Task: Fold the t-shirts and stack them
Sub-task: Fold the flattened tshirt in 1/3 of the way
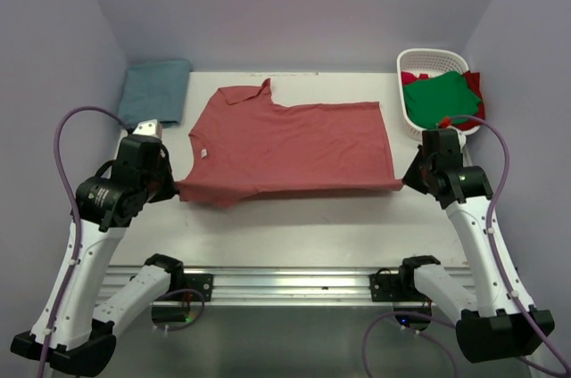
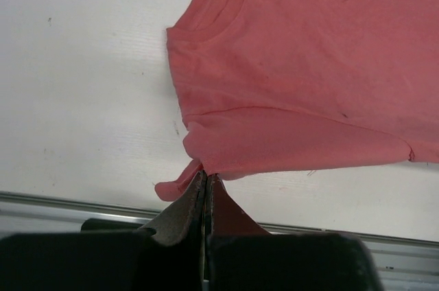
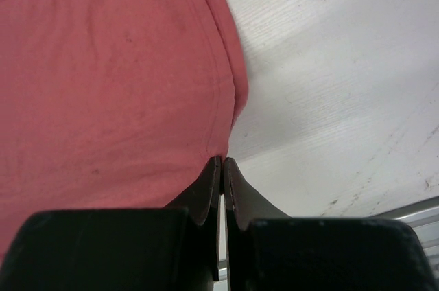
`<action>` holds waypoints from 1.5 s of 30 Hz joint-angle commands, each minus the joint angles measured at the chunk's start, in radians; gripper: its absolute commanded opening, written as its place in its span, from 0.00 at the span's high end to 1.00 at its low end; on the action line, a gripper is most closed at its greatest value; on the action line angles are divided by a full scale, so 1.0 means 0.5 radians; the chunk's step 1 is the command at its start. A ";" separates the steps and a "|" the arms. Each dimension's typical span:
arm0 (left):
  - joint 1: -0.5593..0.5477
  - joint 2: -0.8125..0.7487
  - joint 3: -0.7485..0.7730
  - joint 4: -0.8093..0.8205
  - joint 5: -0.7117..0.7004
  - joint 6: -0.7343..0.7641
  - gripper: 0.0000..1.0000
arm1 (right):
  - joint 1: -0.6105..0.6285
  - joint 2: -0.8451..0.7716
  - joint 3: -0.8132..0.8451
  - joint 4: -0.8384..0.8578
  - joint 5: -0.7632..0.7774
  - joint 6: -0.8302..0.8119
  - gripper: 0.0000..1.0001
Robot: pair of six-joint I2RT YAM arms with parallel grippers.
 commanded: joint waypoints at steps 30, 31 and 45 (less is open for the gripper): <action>0.020 1.482 0.163 0.908 -0.542 0.180 1.00 | -0.013 1.470 0.487 0.652 0.194 0.000 1.00; 0.020 1.549 0.182 0.911 -0.557 0.187 1.00 | -0.010 1.503 0.500 0.652 0.194 0.000 1.00; 0.076 1.762 0.228 1.040 -0.570 0.214 1.00 | -0.013 1.734 0.589 0.676 0.250 0.003 1.00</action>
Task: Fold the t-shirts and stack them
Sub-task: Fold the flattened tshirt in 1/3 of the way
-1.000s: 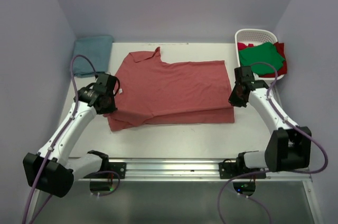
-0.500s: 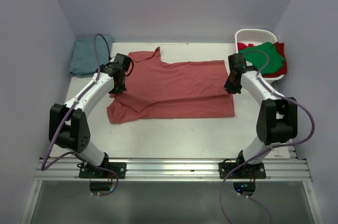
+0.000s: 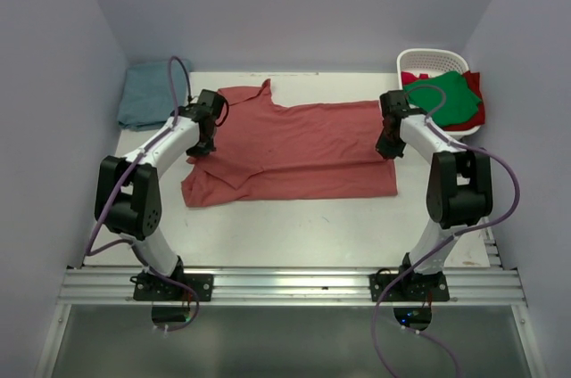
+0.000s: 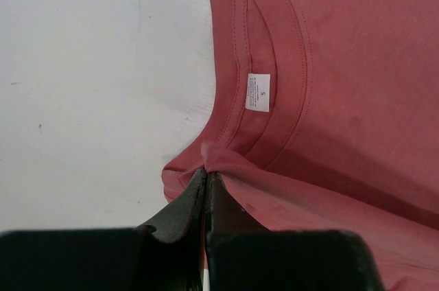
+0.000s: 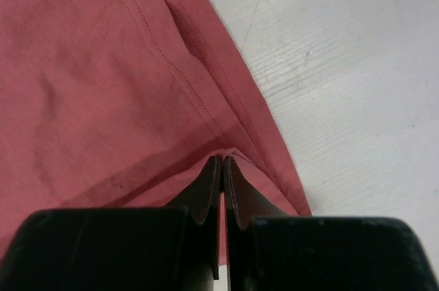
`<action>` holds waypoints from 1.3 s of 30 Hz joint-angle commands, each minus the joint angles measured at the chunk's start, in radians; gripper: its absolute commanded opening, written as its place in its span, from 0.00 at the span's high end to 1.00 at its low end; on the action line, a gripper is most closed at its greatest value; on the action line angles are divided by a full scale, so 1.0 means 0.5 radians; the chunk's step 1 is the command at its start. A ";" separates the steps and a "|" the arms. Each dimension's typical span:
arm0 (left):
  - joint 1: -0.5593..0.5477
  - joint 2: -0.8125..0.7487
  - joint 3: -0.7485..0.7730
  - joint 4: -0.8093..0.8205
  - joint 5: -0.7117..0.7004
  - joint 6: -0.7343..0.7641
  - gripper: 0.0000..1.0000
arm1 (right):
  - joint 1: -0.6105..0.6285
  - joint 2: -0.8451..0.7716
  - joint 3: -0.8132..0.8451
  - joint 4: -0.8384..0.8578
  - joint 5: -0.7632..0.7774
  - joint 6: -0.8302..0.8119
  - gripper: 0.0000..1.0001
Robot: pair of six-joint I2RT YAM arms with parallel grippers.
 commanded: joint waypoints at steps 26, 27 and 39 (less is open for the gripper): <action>-0.081 -1.126 -0.910 0.771 0.802 -0.266 0.00 | 0.025 -0.900 -0.553 0.288 -0.247 -0.119 0.59; -0.081 -1.129 -0.984 0.814 0.884 -0.276 0.10 | 0.025 -0.857 -0.569 0.288 -0.262 -0.119 0.83; -0.081 -0.963 -1.552 1.649 0.962 -0.453 1.00 | 0.025 -0.400 -0.698 0.515 -0.582 -0.027 1.00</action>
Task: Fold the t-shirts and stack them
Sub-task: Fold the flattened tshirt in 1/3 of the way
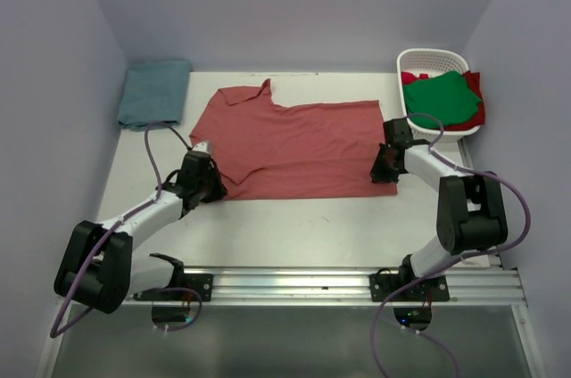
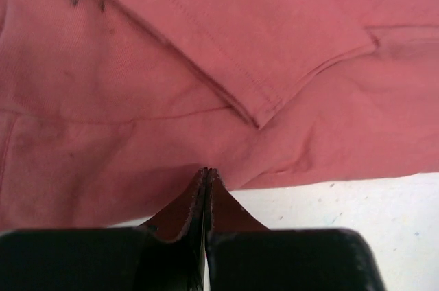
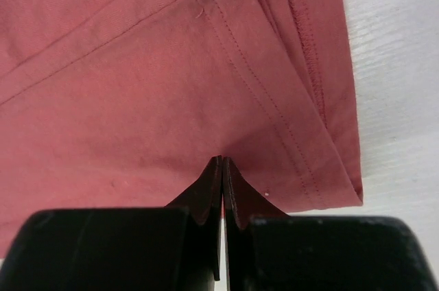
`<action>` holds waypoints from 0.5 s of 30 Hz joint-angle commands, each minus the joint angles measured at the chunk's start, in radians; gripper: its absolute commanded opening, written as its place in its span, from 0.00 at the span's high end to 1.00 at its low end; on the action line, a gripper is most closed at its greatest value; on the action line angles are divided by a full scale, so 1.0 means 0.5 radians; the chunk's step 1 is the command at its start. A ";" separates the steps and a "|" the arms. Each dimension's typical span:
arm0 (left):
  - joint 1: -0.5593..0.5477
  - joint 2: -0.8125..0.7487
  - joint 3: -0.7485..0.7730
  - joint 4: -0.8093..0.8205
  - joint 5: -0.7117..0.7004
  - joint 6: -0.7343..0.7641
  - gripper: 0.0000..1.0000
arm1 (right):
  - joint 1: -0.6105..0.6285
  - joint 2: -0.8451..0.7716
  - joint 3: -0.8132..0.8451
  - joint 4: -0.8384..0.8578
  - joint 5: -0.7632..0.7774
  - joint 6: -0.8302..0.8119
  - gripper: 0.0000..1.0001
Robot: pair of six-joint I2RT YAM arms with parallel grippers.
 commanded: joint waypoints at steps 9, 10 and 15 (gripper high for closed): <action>0.001 -0.347 -0.106 0.151 -0.249 -0.133 1.00 | 0.003 0.081 -0.019 0.042 0.055 -0.005 1.00; 0.001 -0.365 -0.118 0.132 -0.299 -0.133 1.00 | 0.003 0.096 -0.016 0.039 0.055 0.004 1.00; 0.004 -0.194 -0.039 -0.162 -0.529 -0.154 1.00 | 0.003 0.203 0.008 -0.022 0.122 0.020 1.00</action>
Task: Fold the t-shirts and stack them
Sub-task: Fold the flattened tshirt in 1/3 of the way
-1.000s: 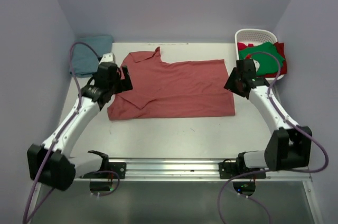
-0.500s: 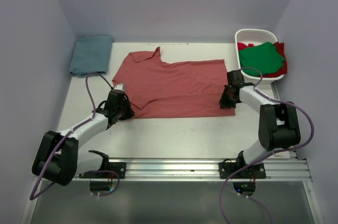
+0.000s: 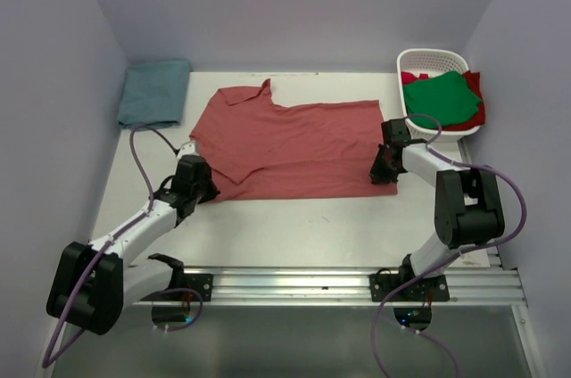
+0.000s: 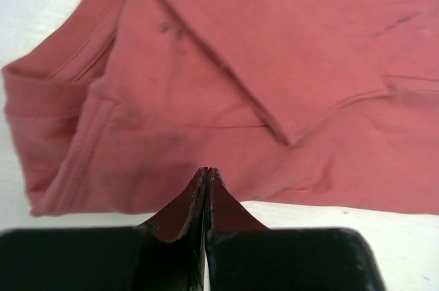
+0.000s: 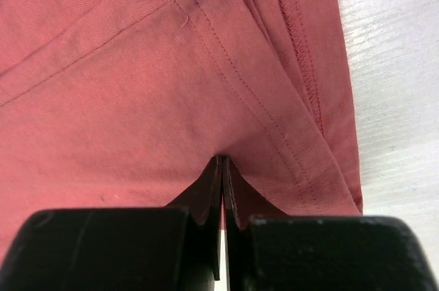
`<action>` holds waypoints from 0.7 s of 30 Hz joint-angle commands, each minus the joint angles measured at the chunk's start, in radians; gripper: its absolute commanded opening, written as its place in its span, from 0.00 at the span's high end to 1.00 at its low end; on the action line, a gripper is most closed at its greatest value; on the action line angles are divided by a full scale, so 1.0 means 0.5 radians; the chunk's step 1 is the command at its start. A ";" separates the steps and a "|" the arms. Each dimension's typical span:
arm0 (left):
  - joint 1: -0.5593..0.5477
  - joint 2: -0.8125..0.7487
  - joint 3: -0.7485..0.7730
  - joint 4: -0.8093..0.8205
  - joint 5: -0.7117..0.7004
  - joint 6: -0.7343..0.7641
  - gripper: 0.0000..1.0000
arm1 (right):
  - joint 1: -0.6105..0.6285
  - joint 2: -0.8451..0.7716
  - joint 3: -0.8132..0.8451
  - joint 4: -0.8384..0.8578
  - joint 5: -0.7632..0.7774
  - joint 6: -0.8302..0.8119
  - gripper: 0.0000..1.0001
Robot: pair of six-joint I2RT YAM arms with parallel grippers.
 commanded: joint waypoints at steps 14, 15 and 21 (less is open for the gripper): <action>0.019 0.345 0.064 -0.456 -0.267 -0.157 1.00 | -0.018 0.174 0.026 -0.434 0.519 0.073 1.00; 0.019 0.320 0.064 -0.480 -0.251 -0.172 1.00 | -0.021 0.168 0.014 -0.440 0.531 0.082 1.00; 0.019 0.189 0.019 -0.640 -0.068 -0.237 1.00 | -0.021 0.122 -0.020 -0.489 0.485 0.085 1.00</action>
